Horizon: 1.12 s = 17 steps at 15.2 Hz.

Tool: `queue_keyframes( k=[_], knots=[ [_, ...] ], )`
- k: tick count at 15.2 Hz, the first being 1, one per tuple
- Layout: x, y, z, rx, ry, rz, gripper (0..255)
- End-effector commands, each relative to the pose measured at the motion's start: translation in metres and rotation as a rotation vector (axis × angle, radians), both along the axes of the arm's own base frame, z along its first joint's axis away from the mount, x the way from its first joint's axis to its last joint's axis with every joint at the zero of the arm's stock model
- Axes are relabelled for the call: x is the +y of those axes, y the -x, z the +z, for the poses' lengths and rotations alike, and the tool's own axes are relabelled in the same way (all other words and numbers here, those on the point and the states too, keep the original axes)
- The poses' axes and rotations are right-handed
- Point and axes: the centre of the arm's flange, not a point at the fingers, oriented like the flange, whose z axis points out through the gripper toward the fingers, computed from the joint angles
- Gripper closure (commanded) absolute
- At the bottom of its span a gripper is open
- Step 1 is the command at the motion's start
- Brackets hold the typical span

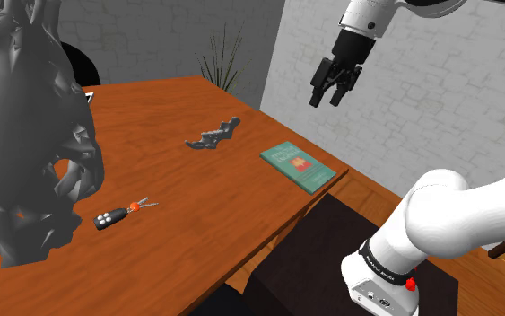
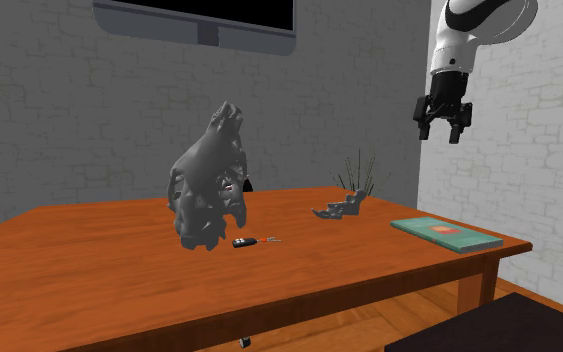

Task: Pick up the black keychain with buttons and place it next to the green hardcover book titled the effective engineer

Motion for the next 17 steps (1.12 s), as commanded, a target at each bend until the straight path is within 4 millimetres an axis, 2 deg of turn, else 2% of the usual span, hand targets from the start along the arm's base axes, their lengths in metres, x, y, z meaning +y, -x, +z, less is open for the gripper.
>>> queue_keyframes(
  k=[1, 9, 17],
  knots=[
    [0.000, 0.000, 0.000, 0.000, 0.000, 0.000, 0],
    [0.097, 0.008, -0.041, 0.019, -0.006, -0.244, 0],
    [0.194, -0.007, -0.082, 0.037, -0.011, -0.489, 0]
  ],
)
